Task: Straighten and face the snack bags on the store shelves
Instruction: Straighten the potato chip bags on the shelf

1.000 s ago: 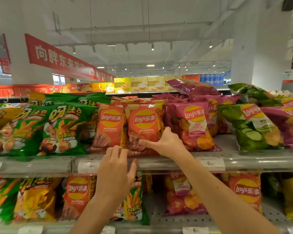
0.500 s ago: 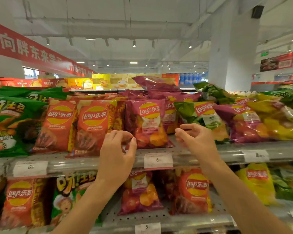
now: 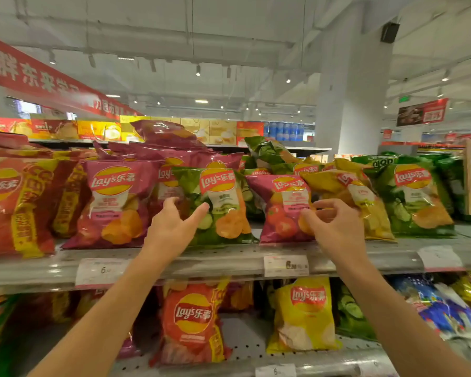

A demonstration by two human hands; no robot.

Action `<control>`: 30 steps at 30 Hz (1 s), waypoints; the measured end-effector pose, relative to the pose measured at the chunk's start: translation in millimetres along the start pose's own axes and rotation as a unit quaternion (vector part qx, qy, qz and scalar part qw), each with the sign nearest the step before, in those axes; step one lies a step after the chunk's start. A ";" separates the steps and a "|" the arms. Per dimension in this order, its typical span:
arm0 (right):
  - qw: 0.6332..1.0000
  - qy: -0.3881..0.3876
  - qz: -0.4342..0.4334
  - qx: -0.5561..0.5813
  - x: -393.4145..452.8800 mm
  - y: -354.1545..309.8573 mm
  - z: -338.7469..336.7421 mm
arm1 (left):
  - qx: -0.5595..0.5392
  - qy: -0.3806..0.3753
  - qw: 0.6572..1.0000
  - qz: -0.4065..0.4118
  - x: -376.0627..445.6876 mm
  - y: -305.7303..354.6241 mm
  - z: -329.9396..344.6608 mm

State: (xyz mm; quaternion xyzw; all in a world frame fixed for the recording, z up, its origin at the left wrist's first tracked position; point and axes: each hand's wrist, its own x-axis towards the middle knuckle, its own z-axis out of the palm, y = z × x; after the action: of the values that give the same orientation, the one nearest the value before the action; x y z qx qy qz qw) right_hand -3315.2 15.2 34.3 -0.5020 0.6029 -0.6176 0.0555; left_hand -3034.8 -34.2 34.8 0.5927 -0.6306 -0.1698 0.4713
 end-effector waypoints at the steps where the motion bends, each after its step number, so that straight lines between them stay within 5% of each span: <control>1: 1.000 -0.002 -0.006 -0.012 6.2 5.0 -2.4 | 0.008 -0.008 1.000 -0.015 3.5 5.1 4.1; 8: 0.981 -0.140 0.016 -0.131 53.0 14.5 10.1 | -0.026 -0.104 0.991 -0.074 21.3 15.5 24.5; 14: 0.948 -0.260 0.140 -0.120 80.0 12.2 19.8 | -0.113 -0.110 0.985 -0.063 27.1 15.5 19.2; 18: 0.935 -0.304 0.139 -0.121 79.2 13.4 27.7 | -0.175 -0.083 0.979 -0.061 27.7 10.3 14.2; 25: 0.954 -0.297 0.044 -0.021 65.6 16.6 32.9 | -0.224 -0.045 0.972 -0.052 29.6 0.9 7.2; 30: 0.977 -0.206 -0.041 -0.024 54.4 14.3 16.3 | -0.228 -0.036 0.972 -0.038 35.7 10.1 20.0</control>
State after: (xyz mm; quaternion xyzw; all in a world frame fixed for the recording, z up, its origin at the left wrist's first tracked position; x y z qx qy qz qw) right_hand -3338.3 -36.5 49.2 -0.6444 0.5717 -0.4878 0.1411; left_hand -3051.4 -71.1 46.7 0.4866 -0.5692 -0.3477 0.5642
